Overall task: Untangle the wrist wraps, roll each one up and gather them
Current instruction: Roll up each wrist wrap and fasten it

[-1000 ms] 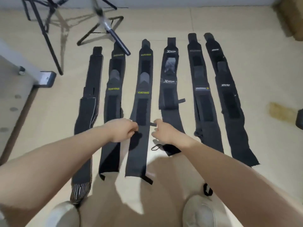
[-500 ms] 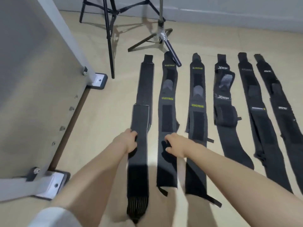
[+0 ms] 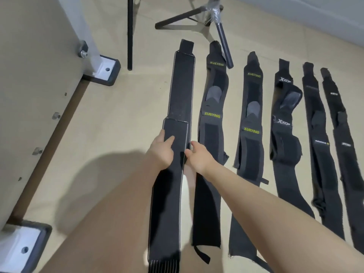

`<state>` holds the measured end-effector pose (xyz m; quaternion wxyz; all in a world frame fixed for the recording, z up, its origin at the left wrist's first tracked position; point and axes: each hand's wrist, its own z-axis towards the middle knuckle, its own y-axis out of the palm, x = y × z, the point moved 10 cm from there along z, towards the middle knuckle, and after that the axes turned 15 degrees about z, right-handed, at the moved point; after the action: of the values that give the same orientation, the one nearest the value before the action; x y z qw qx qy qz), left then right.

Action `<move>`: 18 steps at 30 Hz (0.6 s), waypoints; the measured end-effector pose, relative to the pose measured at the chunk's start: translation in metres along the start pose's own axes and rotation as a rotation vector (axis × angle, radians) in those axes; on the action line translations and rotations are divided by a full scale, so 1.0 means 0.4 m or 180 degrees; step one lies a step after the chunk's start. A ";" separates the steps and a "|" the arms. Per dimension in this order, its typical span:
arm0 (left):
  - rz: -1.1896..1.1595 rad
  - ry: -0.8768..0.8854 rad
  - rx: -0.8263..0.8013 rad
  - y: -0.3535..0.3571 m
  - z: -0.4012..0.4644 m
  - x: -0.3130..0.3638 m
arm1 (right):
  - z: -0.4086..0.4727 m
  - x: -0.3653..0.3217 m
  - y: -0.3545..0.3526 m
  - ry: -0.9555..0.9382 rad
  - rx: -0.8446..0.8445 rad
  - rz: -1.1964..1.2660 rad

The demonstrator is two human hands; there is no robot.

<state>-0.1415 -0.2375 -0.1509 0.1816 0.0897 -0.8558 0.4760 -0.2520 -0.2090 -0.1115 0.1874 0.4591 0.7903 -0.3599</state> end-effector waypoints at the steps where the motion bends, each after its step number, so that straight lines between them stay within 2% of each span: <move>1: -0.0057 0.0106 0.0019 0.004 0.009 0.013 | 0.011 0.012 0.004 0.0053 -0.0009 0.0137; 5: -0.0037 0.0383 0.0047 0.022 0.038 0.051 | 0.048 0.043 0.001 0.0026 0.0090 0.0665; 8: 0.0333 0.0602 0.0144 0.025 0.053 0.061 | 0.061 0.041 -0.022 -0.0122 0.0063 0.0847; 11: 0.0927 0.0544 0.0075 0.012 0.068 0.060 | 0.063 0.033 -0.035 -0.0196 -0.0012 0.0952; 12: 0.1196 0.0490 0.0032 0.007 0.073 0.061 | 0.061 0.031 -0.034 -0.0229 -0.0018 0.0847; 14: 0.1664 0.0407 -0.0097 -0.001 0.081 0.064 | 0.038 0.015 -0.038 -0.0539 0.0152 0.0057; 16: 0.1968 0.0293 -0.0205 -0.005 0.084 0.062 | -0.013 -0.017 -0.019 -0.1276 0.0412 -0.0983; 18: 0.1993 0.0254 -0.0143 -0.018 0.072 0.066 | -0.082 -0.025 0.042 -0.1999 0.0274 -0.1569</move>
<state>-0.1699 -0.2652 -0.1489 0.0615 -0.2010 -0.8443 0.4929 -0.2313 -0.1852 -0.0899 0.3085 0.1308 0.7652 -0.5497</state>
